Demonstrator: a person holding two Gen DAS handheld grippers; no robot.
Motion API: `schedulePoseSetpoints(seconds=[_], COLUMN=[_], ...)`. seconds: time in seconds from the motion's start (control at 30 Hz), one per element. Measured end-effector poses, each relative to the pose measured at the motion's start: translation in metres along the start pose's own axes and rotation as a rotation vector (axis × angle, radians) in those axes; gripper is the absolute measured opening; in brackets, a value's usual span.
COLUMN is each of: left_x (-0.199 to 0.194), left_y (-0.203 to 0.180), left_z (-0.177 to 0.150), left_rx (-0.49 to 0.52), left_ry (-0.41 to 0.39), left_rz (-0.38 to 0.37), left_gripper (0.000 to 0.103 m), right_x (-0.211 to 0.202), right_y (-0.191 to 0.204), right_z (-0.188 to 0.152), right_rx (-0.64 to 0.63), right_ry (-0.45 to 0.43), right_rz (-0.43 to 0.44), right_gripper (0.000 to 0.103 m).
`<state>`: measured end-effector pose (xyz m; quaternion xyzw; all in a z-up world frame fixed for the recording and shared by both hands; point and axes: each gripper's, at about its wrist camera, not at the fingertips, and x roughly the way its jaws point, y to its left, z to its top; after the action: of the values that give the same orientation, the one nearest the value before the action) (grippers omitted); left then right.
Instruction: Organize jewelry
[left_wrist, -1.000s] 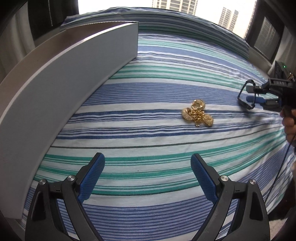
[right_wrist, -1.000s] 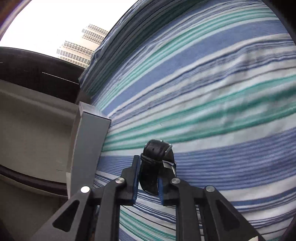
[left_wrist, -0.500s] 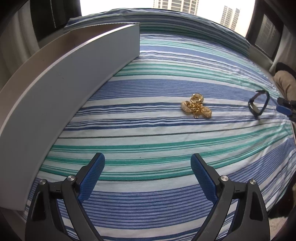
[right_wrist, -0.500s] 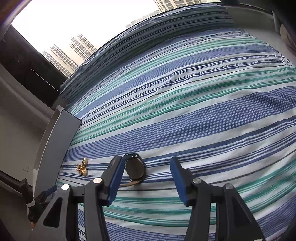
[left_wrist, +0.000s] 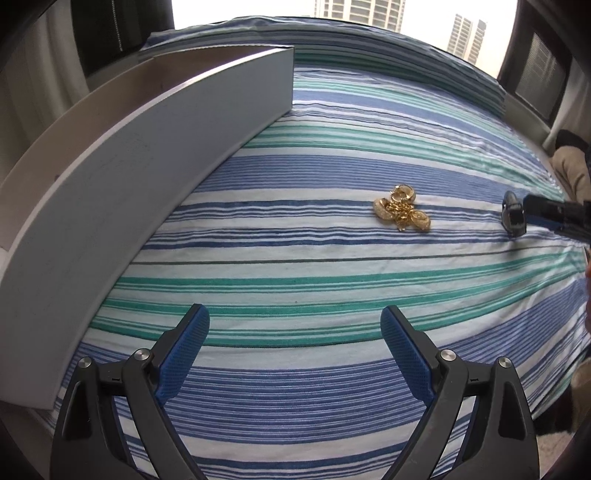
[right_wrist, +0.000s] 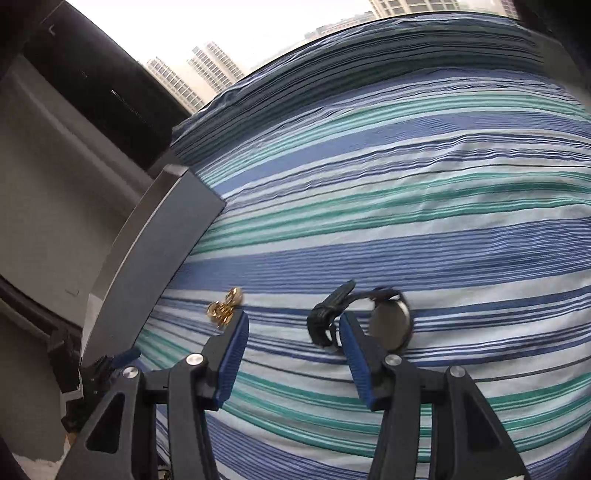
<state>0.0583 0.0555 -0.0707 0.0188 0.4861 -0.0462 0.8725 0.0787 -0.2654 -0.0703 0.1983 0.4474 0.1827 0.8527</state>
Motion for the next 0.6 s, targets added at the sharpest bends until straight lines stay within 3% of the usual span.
schedulePoseSetpoints(seconds=[0.13,0.3,0.6], left_x=[0.002,0.014,0.033], left_y=[0.004,0.003,-0.035], left_z=[0.0,0.001,0.024], left_rx=[-0.004,-0.016,0.05], left_ry=[0.001,0.028,0.084], left_rz=[0.003,-0.012,-0.121], left_gripper=[0.094,0.094,0.094], right_x=[0.004,-0.027,-0.046], right_y=[0.023,0.032,0.004], right_z=[-0.022,-0.048,-0.085], right_rx=[-0.083,-0.194,-0.093], right_ry=[0.031,-0.011,-0.035], right_rz=[-0.003,-0.142,-0.207], right_gripper=[0.053,0.053,0.053])
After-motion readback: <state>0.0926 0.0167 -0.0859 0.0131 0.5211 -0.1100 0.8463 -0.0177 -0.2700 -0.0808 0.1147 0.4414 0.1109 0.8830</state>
